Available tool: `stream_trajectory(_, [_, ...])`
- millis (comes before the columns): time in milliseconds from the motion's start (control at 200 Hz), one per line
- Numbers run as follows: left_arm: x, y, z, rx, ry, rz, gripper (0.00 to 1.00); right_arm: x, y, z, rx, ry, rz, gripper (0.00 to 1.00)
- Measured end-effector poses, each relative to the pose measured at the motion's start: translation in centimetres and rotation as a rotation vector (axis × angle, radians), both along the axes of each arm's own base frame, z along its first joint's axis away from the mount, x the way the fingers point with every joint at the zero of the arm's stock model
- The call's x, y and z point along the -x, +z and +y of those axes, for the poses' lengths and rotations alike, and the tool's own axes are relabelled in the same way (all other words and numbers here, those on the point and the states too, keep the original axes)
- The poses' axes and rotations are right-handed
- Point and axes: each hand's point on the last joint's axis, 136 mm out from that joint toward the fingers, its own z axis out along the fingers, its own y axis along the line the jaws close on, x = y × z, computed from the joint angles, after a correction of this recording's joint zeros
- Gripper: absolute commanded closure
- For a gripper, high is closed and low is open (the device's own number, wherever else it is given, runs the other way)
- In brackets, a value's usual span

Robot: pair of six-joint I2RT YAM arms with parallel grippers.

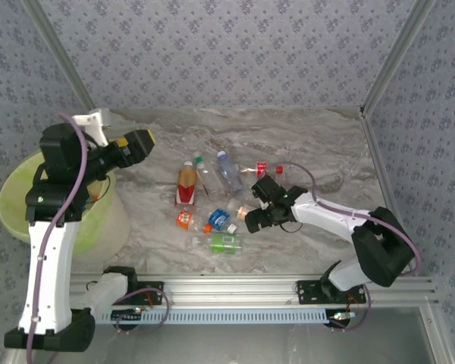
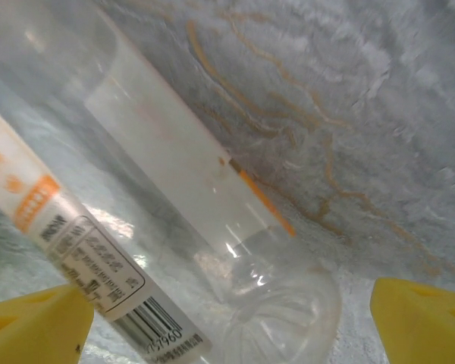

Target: Put the plastic bottles in the bin

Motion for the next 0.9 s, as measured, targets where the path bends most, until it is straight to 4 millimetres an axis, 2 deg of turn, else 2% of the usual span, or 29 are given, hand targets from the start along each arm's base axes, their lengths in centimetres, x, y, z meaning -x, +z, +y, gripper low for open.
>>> stream_trajectory(155, [-1.3, -1.4, -1.8, -0.035, -0.039, 0.037, 0.01, 0.7, -1.7, -0.3, 0.053, 0.013, 0.037, 0.05])
stream_trajectory(325, [-1.9, -1.1, -3.4, -0.043, -0.079, 0.006, 0.01, 0.8, -2.8, -0.4, 0.092, 0.019, 0.049, 0.04])
stream_trajectory(545, [-2.4, -1.4, -4.6, -0.058, -0.105, 0.001, 0.01, 0.1, -2.4, -0.4, 0.110, 0.019, 0.032, 0.00])
stream_trajectory(720, [-2.7, -1.2, -4.3, -0.067, -0.084, -0.012, 0.01, -1.4, -1.3, -0.4, 0.101, 0.013, 0.016, 0.00])
stream_trajectory(900, [-2.9, -1.5, -4.1, -0.073, -0.068, -0.015, 0.01, -2.6, -1.1, -1.3, 0.088, 0.008, 0.039, 0.00])
